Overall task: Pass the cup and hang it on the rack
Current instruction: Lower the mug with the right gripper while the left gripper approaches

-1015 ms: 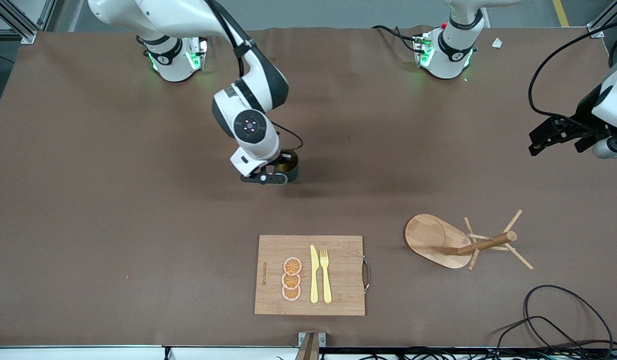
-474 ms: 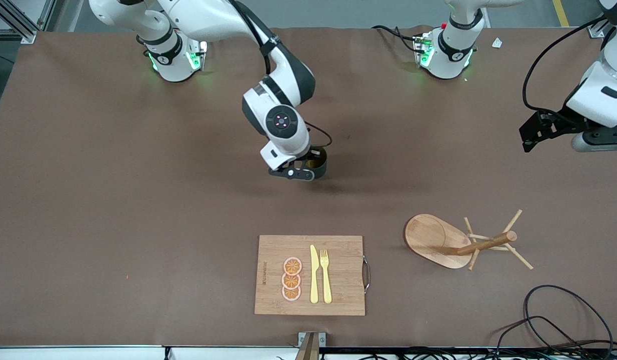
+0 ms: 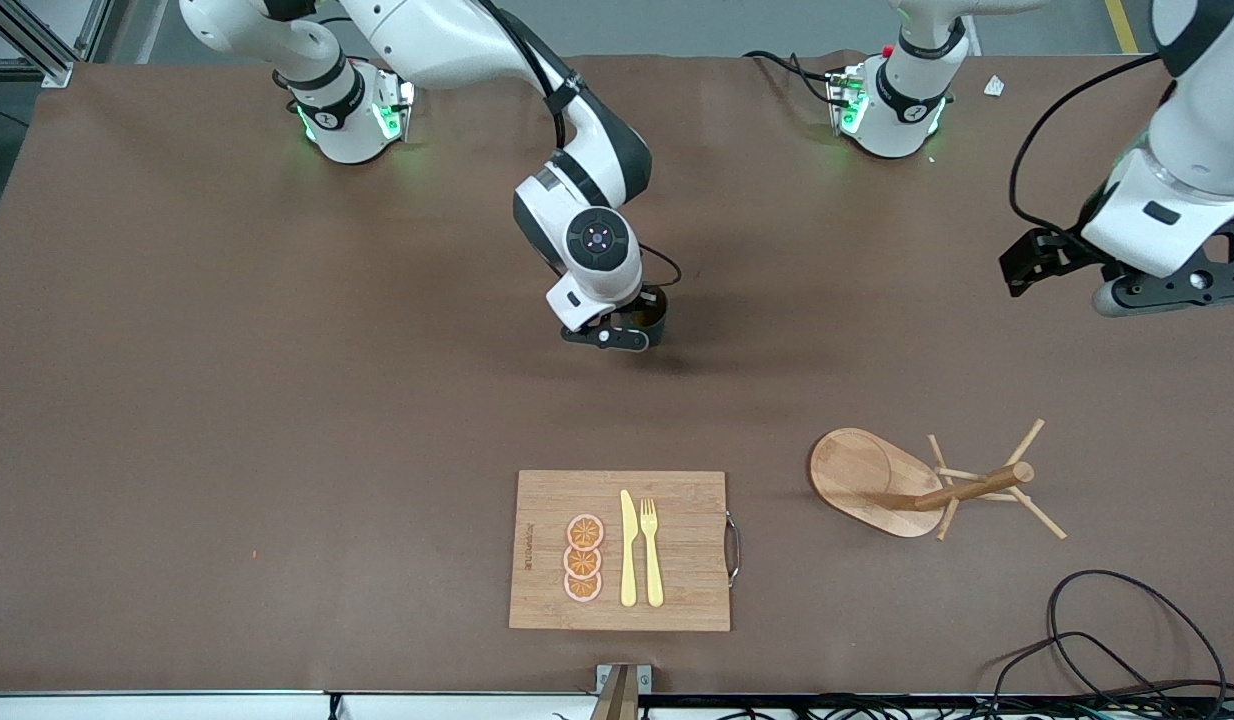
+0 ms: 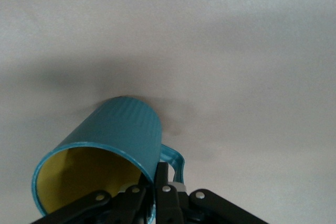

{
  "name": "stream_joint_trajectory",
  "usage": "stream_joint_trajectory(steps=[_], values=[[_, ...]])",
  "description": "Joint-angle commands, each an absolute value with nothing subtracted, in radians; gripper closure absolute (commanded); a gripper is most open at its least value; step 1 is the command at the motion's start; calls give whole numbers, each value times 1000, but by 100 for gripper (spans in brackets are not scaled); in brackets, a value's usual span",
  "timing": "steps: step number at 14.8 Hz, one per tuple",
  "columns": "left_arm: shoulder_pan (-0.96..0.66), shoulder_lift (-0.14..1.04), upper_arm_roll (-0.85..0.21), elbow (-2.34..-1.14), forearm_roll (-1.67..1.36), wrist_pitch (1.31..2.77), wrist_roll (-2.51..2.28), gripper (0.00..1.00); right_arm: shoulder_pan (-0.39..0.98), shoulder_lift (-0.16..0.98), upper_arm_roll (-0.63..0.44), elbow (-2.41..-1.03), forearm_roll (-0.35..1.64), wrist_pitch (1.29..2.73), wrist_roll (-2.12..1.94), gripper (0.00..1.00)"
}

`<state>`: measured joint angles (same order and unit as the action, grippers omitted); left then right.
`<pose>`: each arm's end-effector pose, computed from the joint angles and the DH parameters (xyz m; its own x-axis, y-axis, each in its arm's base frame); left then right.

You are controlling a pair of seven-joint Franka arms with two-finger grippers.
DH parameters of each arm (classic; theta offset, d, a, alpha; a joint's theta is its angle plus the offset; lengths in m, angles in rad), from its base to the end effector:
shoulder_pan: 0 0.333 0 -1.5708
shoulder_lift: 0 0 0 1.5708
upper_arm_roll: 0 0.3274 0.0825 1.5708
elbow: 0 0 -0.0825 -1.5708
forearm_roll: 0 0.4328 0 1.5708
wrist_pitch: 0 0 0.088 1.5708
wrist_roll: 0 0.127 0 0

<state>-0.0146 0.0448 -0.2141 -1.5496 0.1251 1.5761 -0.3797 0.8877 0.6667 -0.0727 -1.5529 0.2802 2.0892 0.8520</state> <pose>0.6052 -0.1219 0.6015 0.9887 0.1473 0.0267 0.1494 -0.9822 -0.1135 0.4859 0.5509 0.2084 0.9592 -0.1723 -0.2241 -0.1797 -0.9836 -0.0129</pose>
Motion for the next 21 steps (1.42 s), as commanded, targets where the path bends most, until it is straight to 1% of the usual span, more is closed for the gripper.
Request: stream_joint_trajectory(steps=[1, 4, 5, 8, 9, 10, 11, 12, 13, 17, 19, 21], values=[[-12, 46, -276, -1532, 121, 1557, -544, 0, 900, 678, -83, -1531, 301, 2083, 890, 100], [-14, 49, -331, -1531, 89, 1559, -703, 0, 899, 680, -84, -1531, 301, 2083, 879, 98], [-17, 51, -334, -1531, 63, 1559, -777, 0, 899, 680, -84, -1531, 296, 2083, 871, 96], [-34, 58, -371, -1532, 52, 1565, -903, 0, 899, 680, -84, -1528, 296, 2083, 743, 96], [-40, 61, -382, -1532, 52, 1569, -928, 0, 899, 680, -84, -1528, 296, 2083, 744, 89], [-49, 61, -391, -1532, 54, 1574, -949, 0, 899, 680, -84, -1528, 298, 2085, 747, 71], [-63, 61, -400, -1532, 60, 1575, -978, 0, 899, 680, -84, -1528, 296, 2085, 753, 40], [-83, 70, -406, -1532, 64, 1577, -1014, 0, 899, 678, -84, -1528, 296, 2085, 762, 2], [-103, 74, -408, -1532, 66, 1581, -1038, 0, 899, 677, -84, -1526, 298, 2083, 776, 0], [-169, 87, -408, -1536, 67, 1598, -1124, 0, 859, 647, -87, -1497, 301, 2050, 787, 0], [-207, 95, -408, -1536, 71, 1614, -1179, 0, 815, 583, -94, -1499, 298, 1975, 793, 0], [-254, 107, -408, -1534, 100, 1624, -1239, 0, 743, 533, -103, -1502, 269, 1913, 784, 0]])
